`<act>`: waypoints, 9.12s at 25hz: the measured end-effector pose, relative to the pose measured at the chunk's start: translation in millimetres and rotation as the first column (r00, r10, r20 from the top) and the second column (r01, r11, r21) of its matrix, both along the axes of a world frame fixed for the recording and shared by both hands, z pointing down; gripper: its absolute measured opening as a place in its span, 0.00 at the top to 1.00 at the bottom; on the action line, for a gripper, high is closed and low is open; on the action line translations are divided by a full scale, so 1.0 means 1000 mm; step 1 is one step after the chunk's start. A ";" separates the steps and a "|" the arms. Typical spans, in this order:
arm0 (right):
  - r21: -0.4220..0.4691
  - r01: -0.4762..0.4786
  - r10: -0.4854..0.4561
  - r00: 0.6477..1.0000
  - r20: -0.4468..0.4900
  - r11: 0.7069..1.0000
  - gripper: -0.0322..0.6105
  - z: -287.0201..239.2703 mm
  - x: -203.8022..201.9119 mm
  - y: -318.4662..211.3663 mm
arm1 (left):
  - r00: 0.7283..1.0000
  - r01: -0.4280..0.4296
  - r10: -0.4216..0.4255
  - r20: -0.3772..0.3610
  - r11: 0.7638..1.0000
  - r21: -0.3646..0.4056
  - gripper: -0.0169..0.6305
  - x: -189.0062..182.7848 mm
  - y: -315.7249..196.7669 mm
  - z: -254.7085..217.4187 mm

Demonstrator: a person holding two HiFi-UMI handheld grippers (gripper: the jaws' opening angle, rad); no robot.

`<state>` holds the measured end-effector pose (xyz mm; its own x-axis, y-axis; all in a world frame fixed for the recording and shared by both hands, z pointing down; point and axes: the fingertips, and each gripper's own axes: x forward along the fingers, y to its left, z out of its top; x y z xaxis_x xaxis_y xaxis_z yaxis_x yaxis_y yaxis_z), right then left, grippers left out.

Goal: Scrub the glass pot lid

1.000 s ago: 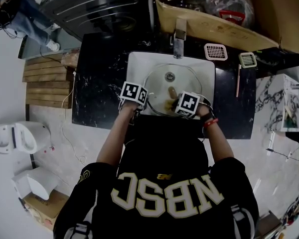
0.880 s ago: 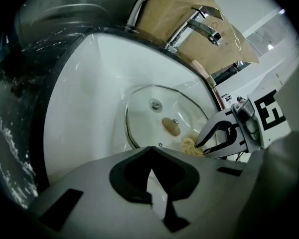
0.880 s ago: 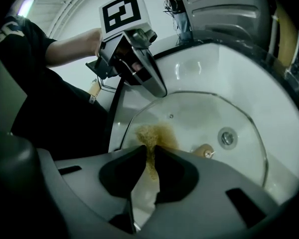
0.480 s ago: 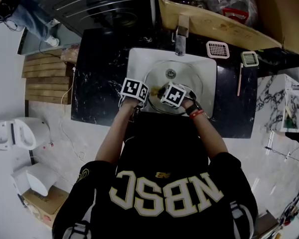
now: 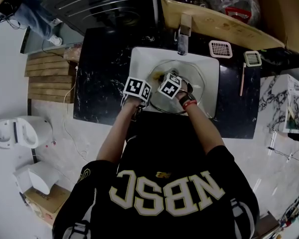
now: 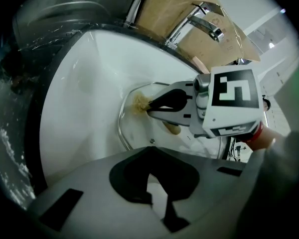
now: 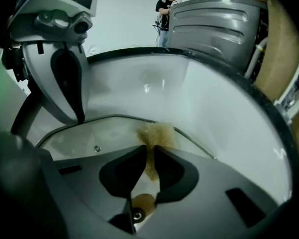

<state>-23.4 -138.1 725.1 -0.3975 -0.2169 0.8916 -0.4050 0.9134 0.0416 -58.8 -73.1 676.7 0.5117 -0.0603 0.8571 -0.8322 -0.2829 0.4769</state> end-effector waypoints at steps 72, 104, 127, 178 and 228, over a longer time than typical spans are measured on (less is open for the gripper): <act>-0.112 -0.191 0.180 0.978 -0.104 0.975 0.84 -0.014 0.133 -0.003 | 1.000 -0.013 0.013 -0.016 1.000 0.001 0.95 0.003 0.001 -0.001; -0.177 0.001 0.008 0.999 0.048 0.984 0.85 -0.011 0.013 0.033 | 0.999 -0.032 0.033 0.009 0.999 -0.016 0.95 0.002 0.005 0.004; -0.287 0.037 -0.055 0.997 -0.053 0.957 0.84 -0.039 0.055 0.100 | 0.999 -0.035 0.035 -0.009 0.999 -0.006 0.95 0.003 0.002 0.001; -0.037 -0.174 0.170 0.980 -0.102 0.984 0.85 -0.006 0.084 0.000 | 0.996 0.010 -0.015 0.083 0.998 0.061 0.95 -0.008 -0.006 0.003; 0.286 -0.751 0.340 0.557 0.758 0.595 0.85 -0.332 0.197 0.008 | 0.965 0.257 -0.119 -0.233 0.248 0.934 0.95 0.075 -0.058 -0.313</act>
<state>173.7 -129.9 392.6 -0.3739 -0.9136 0.1599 -0.9266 0.3755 -0.0212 16.2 -130.8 363.4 0.4322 -0.9001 0.0553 -0.9013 -0.4292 0.0585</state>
